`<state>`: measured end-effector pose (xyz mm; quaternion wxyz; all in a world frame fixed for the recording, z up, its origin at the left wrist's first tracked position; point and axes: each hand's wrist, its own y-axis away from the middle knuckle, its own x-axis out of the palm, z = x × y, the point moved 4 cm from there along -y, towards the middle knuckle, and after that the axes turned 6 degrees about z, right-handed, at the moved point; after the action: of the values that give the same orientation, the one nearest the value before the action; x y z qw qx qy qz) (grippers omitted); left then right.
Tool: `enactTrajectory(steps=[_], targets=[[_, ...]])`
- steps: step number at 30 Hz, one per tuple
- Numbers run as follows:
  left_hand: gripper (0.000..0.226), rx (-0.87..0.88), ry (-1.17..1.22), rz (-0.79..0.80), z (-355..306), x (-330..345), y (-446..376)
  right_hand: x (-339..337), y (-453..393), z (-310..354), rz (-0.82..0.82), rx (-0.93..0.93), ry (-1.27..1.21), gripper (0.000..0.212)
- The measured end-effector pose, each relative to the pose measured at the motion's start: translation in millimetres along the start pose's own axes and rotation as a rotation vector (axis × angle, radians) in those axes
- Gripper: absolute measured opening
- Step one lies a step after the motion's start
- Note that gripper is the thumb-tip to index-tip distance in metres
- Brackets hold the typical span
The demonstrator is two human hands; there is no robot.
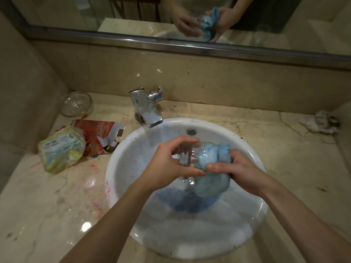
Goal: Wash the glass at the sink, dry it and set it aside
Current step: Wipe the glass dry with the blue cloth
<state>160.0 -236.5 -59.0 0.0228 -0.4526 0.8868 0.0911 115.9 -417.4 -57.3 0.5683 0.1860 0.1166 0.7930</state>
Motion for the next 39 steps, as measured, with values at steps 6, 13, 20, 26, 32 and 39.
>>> enactTrajectory(steps=[6, 13, 20, 26, 32, 39], targets=[[0.054, -0.208, 0.371, 0.032, 6.3, 16.6, 5.0, 6.3, 1.5, 9.8, -0.27, -0.101, 0.059, 0.03], [0.047, -0.519, 0.779, -0.255, 17.2, 15.6, 5.6, 3.4, 20.0, 27.6, -0.124, -0.213, -0.471, 0.061], [0.06, -0.547, 0.736, -0.21, 10.9, 19.5, 3.3, -8.1, 20.0, 46.0, 0.079, -0.213, -0.105, 0.024], [0.055, -0.567, 0.655, -0.091, 5.2, 24.1, -0.2, 21.3, 25.2, 61.8, 0.285, -0.19, 1.105, 0.004], [0.051, -0.514, 0.421, 0.109, -5.4, 25.5, -8.7, 35.2, 12.6, 55.3, 0.399, -0.138, 1.176, 0.043], [0.046, -0.508, 0.5, -0.05, 2.9, 21.5, -8.9, 38.9, 10.5, 56.7, 0.193, -0.164, 0.946, 0.043]])
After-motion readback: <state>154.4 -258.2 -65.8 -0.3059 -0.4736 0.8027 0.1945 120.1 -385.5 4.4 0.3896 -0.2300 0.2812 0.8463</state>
